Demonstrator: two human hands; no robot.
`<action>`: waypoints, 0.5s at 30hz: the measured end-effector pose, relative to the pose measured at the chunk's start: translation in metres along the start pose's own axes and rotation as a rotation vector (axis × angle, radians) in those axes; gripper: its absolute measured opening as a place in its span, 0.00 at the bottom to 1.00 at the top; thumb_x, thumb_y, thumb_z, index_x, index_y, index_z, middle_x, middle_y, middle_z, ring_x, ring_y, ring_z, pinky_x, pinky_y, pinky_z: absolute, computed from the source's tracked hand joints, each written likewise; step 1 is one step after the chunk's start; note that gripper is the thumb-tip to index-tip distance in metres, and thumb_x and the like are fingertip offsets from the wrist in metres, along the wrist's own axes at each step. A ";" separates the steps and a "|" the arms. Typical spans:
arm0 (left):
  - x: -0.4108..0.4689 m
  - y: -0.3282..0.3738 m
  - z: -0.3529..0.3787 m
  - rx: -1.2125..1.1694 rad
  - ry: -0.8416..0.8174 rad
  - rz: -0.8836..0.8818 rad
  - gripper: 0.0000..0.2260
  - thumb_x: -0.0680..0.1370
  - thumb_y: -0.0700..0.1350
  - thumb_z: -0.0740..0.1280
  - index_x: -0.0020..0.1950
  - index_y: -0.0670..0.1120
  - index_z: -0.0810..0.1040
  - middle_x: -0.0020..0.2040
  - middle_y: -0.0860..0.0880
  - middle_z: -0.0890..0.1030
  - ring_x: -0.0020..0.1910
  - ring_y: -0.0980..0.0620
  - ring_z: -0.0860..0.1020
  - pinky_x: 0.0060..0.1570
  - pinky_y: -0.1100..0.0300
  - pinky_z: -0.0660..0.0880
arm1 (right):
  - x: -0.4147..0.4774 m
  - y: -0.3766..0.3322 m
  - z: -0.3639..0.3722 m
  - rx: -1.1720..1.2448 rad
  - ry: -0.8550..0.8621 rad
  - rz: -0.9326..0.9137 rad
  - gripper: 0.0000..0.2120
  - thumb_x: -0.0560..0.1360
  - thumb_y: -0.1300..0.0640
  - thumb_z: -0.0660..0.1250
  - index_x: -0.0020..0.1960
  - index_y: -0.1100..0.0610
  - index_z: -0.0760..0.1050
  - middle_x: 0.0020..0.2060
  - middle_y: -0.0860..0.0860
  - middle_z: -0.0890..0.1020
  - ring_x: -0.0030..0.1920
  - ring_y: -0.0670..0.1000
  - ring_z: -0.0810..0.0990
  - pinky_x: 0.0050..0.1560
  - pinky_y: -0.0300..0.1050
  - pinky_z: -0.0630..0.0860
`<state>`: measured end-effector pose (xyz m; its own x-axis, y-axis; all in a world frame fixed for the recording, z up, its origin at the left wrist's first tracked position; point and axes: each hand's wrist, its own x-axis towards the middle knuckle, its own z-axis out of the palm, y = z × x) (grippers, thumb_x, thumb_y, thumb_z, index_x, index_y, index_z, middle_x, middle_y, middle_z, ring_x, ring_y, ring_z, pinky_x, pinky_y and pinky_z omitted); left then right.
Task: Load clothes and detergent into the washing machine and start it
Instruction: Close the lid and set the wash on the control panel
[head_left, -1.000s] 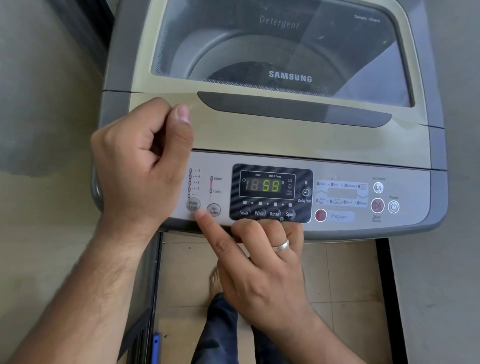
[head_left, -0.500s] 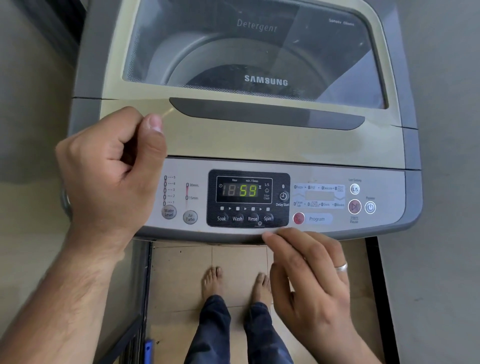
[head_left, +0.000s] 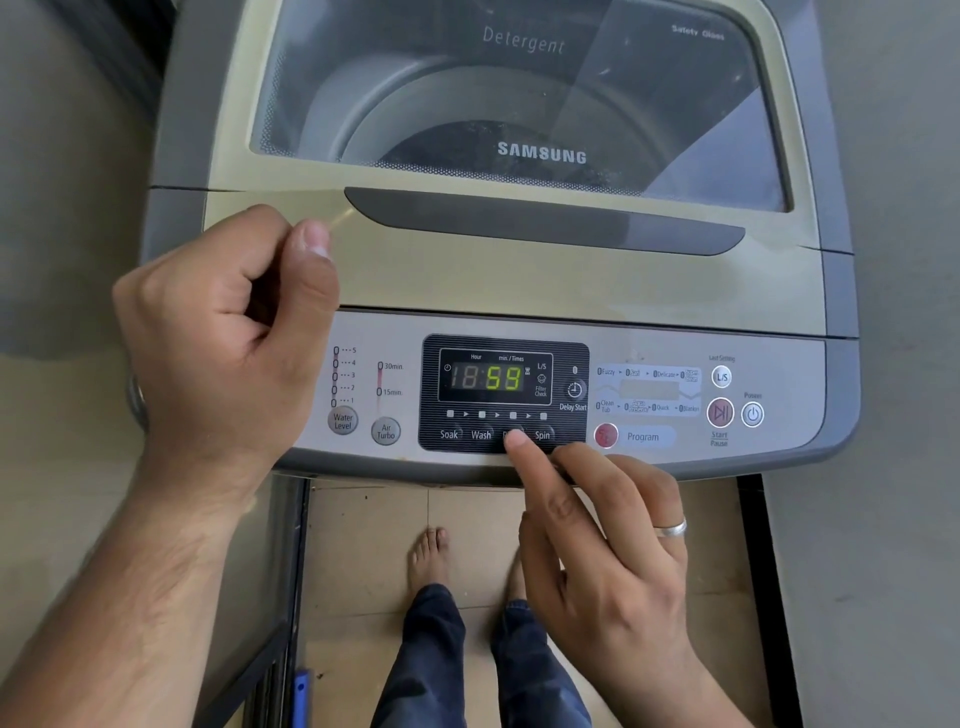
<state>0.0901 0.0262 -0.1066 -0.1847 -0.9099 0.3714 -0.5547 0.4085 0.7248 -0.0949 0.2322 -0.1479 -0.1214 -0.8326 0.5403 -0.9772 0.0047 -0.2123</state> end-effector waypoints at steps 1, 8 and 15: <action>0.000 0.000 0.000 -0.002 -0.002 -0.002 0.34 0.91 0.58 0.61 0.37 0.32 0.73 0.28 0.35 0.72 0.28 0.31 0.71 0.31 0.36 0.68 | 0.000 0.000 0.000 -0.006 0.001 -0.003 0.22 0.77 0.69 0.72 0.69 0.58 0.84 0.52 0.56 0.87 0.44 0.61 0.85 0.62 0.44 0.73; -0.002 -0.008 0.001 -0.019 -0.026 -0.033 0.34 0.91 0.60 0.60 0.39 0.32 0.73 0.28 0.35 0.71 0.29 0.31 0.70 0.31 0.34 0.69 | -0.002 0.001 0.002 -0.008 0.009 -0.015 0.23 0.75 0.68 0.74 0.68 0.56 0.85 0.52 0.55 0.88 0.45 0.59 0.84 0.58 0.46 0.77; -0.001 -0.017 0.003 -0.026 -0.070 -0.068 0.35 0.90 0.65 0.60 0.39 0.34 0.72 0.30 0.34 0.71 0.31 0.29 0.70 0.33 0.33 0.70 | -0.005 0.009 -0.001 0.018 -0.003 -0.018 0.22 0.76 0.68 0.74 0.69 0.57 0.85 0.56 0.59 0.88 0.47 0.60 0.86 0.61 0.46 0.78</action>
<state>0.0974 0.0196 -0.1214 -0.2039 -0.9380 0.2804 -0.5466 0.3466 0.7623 -0.1034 0.2370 -0.1518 -0.1035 -0.8341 0.5418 -0.9758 -0.0202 -0.2175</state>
